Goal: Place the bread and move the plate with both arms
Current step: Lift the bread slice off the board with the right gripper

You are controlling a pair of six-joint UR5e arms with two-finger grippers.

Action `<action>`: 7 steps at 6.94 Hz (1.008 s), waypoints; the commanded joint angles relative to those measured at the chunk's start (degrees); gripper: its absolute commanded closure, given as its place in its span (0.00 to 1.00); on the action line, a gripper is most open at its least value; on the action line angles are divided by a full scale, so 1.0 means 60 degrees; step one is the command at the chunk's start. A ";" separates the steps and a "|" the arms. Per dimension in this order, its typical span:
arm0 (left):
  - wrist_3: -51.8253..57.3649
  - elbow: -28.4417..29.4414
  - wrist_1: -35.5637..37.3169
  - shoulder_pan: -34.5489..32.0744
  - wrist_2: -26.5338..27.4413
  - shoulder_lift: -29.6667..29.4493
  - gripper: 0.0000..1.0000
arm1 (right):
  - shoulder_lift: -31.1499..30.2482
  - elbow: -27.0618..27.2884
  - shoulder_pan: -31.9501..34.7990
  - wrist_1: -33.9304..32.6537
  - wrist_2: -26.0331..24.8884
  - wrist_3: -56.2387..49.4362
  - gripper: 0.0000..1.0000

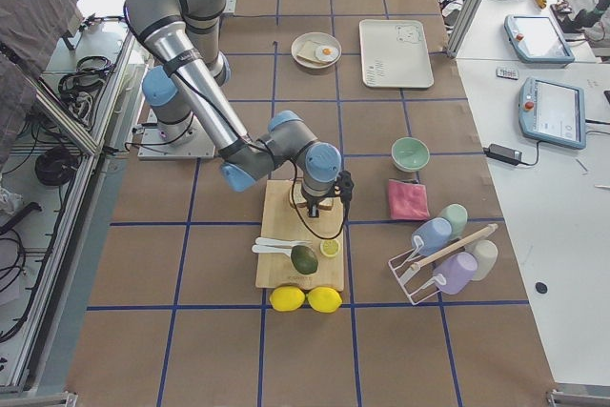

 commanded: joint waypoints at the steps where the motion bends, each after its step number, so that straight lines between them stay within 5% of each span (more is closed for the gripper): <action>1: 0.0000 -0.0010 0.0001 0.0000 -0.0036 0.0000 0.00 | -0.0268 0.0029 0.0302 0.0017 -0.0662 -0.0238 1.00; 4: -0.0015 -0.0010 0.0001 0.0000 -0.0007 -0.0015 0.00 | -0.1454 -0.0759 0.1648 0.1668 -0.1019 0.0036 1.00; 7: -0.0015 0.0005 0.0001 0.0000 -0.0021 -0.0015 0.00 | -0.1472 -0.2063 0.3474 0.3307 -0.0160 0.1100 1.00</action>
